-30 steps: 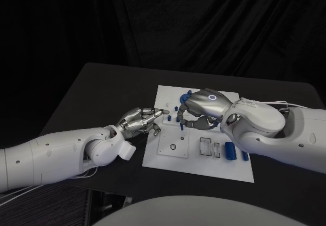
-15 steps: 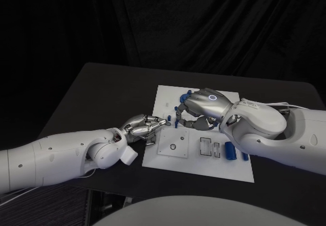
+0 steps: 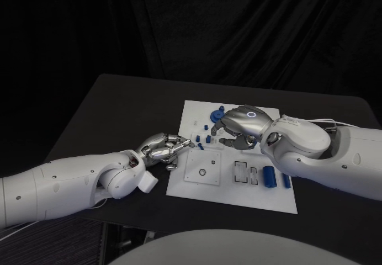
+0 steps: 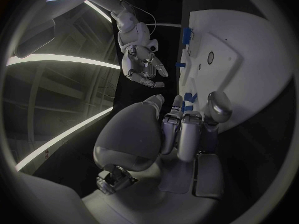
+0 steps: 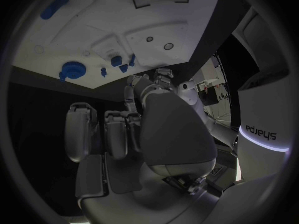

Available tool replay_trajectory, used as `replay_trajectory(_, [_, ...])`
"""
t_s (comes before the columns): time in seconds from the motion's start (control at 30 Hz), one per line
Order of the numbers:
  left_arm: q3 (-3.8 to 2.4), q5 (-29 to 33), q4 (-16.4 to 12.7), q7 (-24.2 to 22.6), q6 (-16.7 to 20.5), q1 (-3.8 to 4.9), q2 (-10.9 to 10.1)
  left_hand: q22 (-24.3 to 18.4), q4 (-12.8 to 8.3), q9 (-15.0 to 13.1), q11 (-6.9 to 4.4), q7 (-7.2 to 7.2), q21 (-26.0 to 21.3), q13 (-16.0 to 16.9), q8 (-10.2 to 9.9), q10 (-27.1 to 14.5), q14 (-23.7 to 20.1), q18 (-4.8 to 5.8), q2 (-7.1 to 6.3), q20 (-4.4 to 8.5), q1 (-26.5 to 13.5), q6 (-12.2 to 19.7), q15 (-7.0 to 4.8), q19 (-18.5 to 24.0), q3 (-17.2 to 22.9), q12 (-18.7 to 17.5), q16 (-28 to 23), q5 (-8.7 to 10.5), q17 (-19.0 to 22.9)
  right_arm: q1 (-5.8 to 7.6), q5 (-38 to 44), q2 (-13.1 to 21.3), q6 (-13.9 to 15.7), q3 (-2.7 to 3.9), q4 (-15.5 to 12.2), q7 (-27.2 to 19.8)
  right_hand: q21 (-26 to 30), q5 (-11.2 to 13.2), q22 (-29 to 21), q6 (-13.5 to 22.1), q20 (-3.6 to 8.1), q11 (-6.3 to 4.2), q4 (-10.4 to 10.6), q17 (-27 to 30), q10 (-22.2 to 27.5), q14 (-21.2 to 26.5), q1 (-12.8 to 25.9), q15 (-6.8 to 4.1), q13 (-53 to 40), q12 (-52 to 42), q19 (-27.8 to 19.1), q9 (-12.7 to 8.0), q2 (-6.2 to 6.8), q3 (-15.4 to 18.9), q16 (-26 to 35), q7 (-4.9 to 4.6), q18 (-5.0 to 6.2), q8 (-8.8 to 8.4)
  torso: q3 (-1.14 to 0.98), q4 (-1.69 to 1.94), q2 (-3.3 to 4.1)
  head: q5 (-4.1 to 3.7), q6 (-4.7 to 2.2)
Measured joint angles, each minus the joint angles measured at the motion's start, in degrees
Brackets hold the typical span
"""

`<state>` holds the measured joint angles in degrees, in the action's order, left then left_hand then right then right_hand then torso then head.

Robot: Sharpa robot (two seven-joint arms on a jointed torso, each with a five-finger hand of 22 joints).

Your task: Assemble the parts on the task board

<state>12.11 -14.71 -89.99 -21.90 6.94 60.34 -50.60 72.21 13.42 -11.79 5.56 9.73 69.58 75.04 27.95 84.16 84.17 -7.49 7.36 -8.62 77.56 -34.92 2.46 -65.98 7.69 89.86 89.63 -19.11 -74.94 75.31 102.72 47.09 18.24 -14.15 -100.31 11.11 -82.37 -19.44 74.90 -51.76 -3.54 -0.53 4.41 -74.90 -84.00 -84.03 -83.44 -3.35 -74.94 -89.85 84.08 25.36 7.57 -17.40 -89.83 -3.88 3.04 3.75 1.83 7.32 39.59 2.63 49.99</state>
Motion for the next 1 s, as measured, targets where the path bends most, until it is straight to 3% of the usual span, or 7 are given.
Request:
replay_trajectory(0.07, [0.0, -0.08, -0.05, -0.25, 0.13, 0.0, -0.16, 0.19, -0.16, 0.0, 0.0, -0.21, 0.3, 0.0, 0.0, 0.0, 0.0, 0.0, 0.0, 0.01, 0.0, -0.21, 0.0, -0.39, 0.16, 0.0, 0.0, -0.06, 0.0, -0.41, 0.24, -0.44, -0.46, -0.01, 0.93, -0.09, -0.33, 1.43, 0.0, 2.03, 0.72, -0.72, 0.12, 0.0, 0.07, 0.07, -0.25, -0.45, 0.0, 0.0, -0.04, -1.59, 0.25, 0.12, 0.0, 0.98, -0.84, 0.0, 0.04, 0.0, 0.03, 0.05, 0.0])
replay_trajectory(0.17, [0.0, -0.19, -0.19, -0.57, 0.32, 0.0, -0.37, 0.21, -0.16, 0.0, -0.01, -0.21, 0.3, 0.0, 0.0, 0.01, 0.0, 0.0, 0.0, 0.0, 0.0, -0.21, 0.0, -0.4, 0.16, 0.0, 0.0, -0.3, 0.0, -0.95, 0.66, -1.24, -1.12, -0.02, 2.36, -0.32, -0.33, 2.92, 0.0, 3.64, 1.1, -1.12, 0.76, 0.0, -0.15, 0.02, -0.25, -1.01, 0.0, 0.0, -0.02, -3.22, 0.25, 0.76, 0.0, 1.8, -0.84, -0.03, 0.12, -0.03, 0.03, 0.23, 0.0])
replay_trajectory(0.37, [0.0, -0.33, -0.12, -0.88, 1.06, -0.01, -0.66, 0.21, -0.16, 0.05, -0.01, -0.2, 0.3, 0.01, 0.0, 0.0, 0.0, 0.0, 0.0, 0.0, 0.0, -0.2, 0.0, -0.4, 0.16, 0.0, 0.0, -0.29, 0.01, -1.43, 1.33, -2.84, -1.76, -0.04, 4.5, -0.94, -0.33, 3.51, 0.0, 4.11, 1.19, -1.32, 1.53, 0.0, 0.05, 0.03, -0.25, -1.01, 0.01, 0.0, -0.12, -4.19, 0.26, 1.17, 0.0, 1.86, -0.83, -0.04, 0.12, -0.03, 0.04, 0.25, 0.0])
replay_trajectory(0.6, [0.0, -0.41, 0.82, -0.87, 2.44, -0.01, -0.64, 0.2, 0.5, 0.42, 0.0, -0.2, 0.3, 0.04, 0.0, 0.0, 0.0, -0.01, 0.54, 0.0, -0.54, -0.2, 0.0, -0.39, -0.15, 0.0, 0.0, 0.22, 0.01, -1.55, 1.74, -4.27, -1.84, -0.02, 5.95, -1.41, -0.33, 3.07, 0.04, 1.97, 1.19, -1.31, 2.68, 0.0, 0.05, 0.03, 0.35, -1.01, 0.01, 0.0, -0.12, -4.98, -0.3, 1.22, 0.0, 0.69, -0.83, 0.6, 0.11, 0.01, 0.07, -0.07, 0.0])
replay_trajectory(0.73, [0.0, -0.42, 1.32, -0.82, 3.06, -0.01, -0.65, 0.02, 0.59, 0.48, -0.01, -0.2, 0.3, 0.05, 0.0, 0.0, 0.0, -0.01, 0.53, 0.0, -0.53, -0.2, 0.0, -0.39, -0.24, 0.0, 0.0, 0.33, 0.01, -1.68, 1.88, -5.09, -1.49, 0.0, 6.33, -1.48, -0.33, 4.08, 0.04, -2.6, 0.83, 0.38, 4.96, 0.0, -0.02, 0.06, 3.18, 0.02, 0.01, 0.0, -0.04, -5.35, -0.58, 2.55, 0.0, -1.03, -0.82, 2.15, 0.09, 0.02, 0.1, -0.23, 0.0])
replay_trajectory(0.83, [0.01, -0.44, 1.47, -0.81, 3.29, -0.01, -0.65, -0.03, 0.81, 0.48, 0.0, -0.2, 0.3, 0.05, 0.0, 0.0, 0.0, -0.01, 0.53, 0.0, -0.53, -0.2, 0.0, -0.39, -0.15, 0.0, 0.0, 0.33, 0.01, -1.88, 1.96, -5.4, -0.76, 0.0, 6.4, -1.43, -0.33, 5.29, 0.04, -4.53, 0.55, 0.44, 6.32, -0.01, -0.03, 0.03, 5.03, 0.04, 0.01, 0.0, -0.13, -5.35, -1.05, 3.76, 0.0, -1.42, -0.81, 2.64, 0.09, 0.02, 0.1, -0.12, 0.0])
replay_trajectory(1.0, [0.01, -0.46, 1.56, -0.77, 3.42, -0.01, -0.65, -0.03, 0.81, 0.54, 0.0, 0.11, 0.3, 0.05, 0.33, 0.0, -0.01, -0.01, 0.76, 0.0, -0.76, -0.51, 0.0, -0.39, -0.15, 0.0, 0.0, 0.33, 0.02, -2.09, 2.02, -5.82, 0.49, -0.01, 6.32, -0.78, -0.43, 4.91, 0.03, -6.59, 0.15, 1.14, 8.26, -0.05, 0.0, 0.03, 7.54, 0.68, 0.02, 0.0, -0.14, -5.12, -1.92, 5.06, 0.0, -1.53, -0.81, 3.32, 0.12, 0.02, 0.09, 0.07, 0.0])
